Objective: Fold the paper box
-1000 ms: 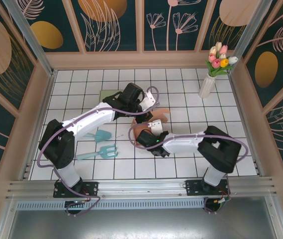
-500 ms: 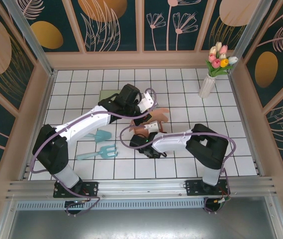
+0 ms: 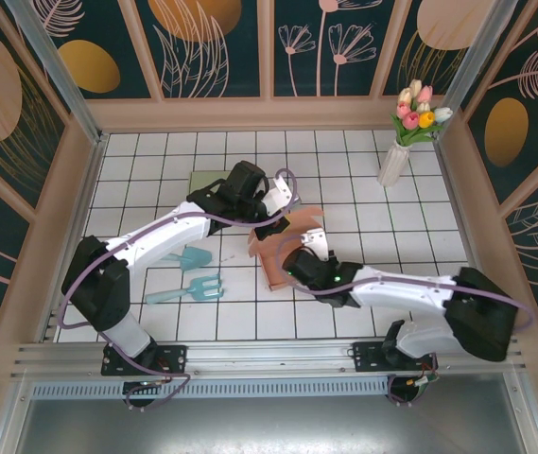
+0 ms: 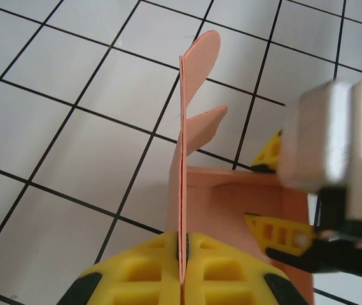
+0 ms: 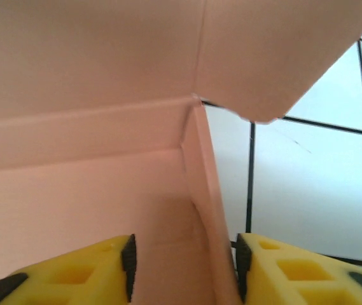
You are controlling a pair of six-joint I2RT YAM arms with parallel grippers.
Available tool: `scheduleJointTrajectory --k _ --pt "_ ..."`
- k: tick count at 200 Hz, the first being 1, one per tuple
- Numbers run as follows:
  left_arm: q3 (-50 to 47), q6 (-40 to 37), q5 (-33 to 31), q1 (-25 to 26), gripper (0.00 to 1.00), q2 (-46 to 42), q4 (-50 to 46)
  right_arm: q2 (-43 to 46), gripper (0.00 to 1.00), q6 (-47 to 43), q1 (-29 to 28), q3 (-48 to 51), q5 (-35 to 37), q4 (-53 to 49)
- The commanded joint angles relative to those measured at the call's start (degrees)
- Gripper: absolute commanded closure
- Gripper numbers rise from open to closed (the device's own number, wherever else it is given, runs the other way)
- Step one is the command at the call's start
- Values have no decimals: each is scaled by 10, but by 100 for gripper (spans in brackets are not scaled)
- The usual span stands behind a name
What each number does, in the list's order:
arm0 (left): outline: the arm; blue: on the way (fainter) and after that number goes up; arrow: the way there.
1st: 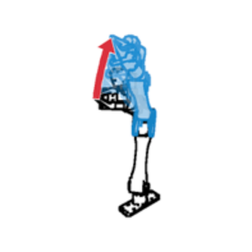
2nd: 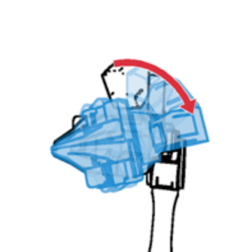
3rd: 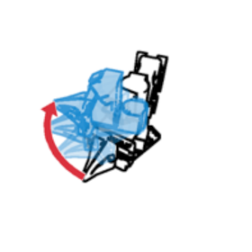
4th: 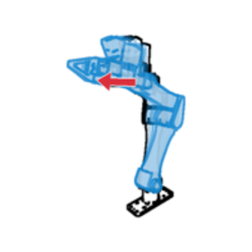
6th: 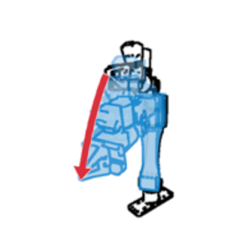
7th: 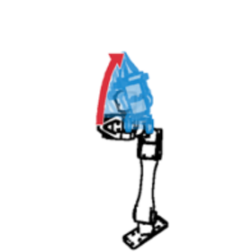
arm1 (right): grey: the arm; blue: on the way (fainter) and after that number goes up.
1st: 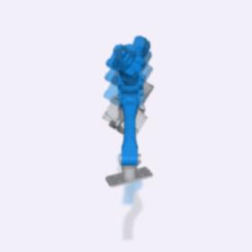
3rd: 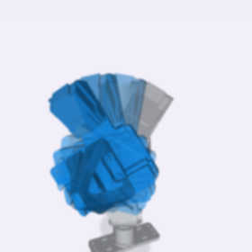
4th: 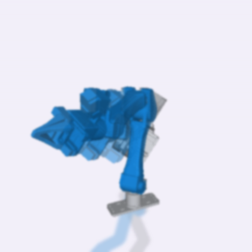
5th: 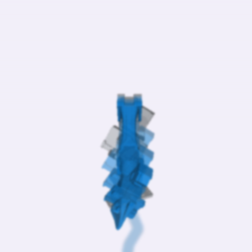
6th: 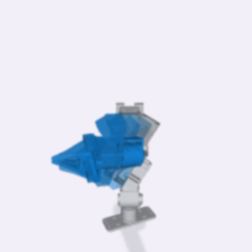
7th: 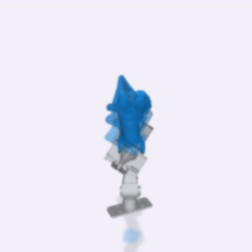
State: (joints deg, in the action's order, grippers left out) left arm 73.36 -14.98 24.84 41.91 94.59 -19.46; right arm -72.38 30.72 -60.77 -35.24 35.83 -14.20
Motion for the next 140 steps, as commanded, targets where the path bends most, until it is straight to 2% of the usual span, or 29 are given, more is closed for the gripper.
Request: scheduleJointTrajectory --k 1,33,60,100,122,140 --pt "-7 -13 -4 4 100 1 22 76 48 -19 14 24 -69 54" --pt "-9 -22 -38 12 100 5 26 175 44 -27 53 54 -101 40" --pt "-24 -68 -48 28 100 -7 23 253 43 -65 119 82 -119 56" --pt "-64 -142 -10 33 100 -62 30 327 40 -144 191 123 -126 110" --pt "-94 -186 16 33 100 -103 33 329 40 -218 220 129 -207 135" --pt "-118 -207 35 33 100 -137 42 330 41 -238 228 133 -243 148"
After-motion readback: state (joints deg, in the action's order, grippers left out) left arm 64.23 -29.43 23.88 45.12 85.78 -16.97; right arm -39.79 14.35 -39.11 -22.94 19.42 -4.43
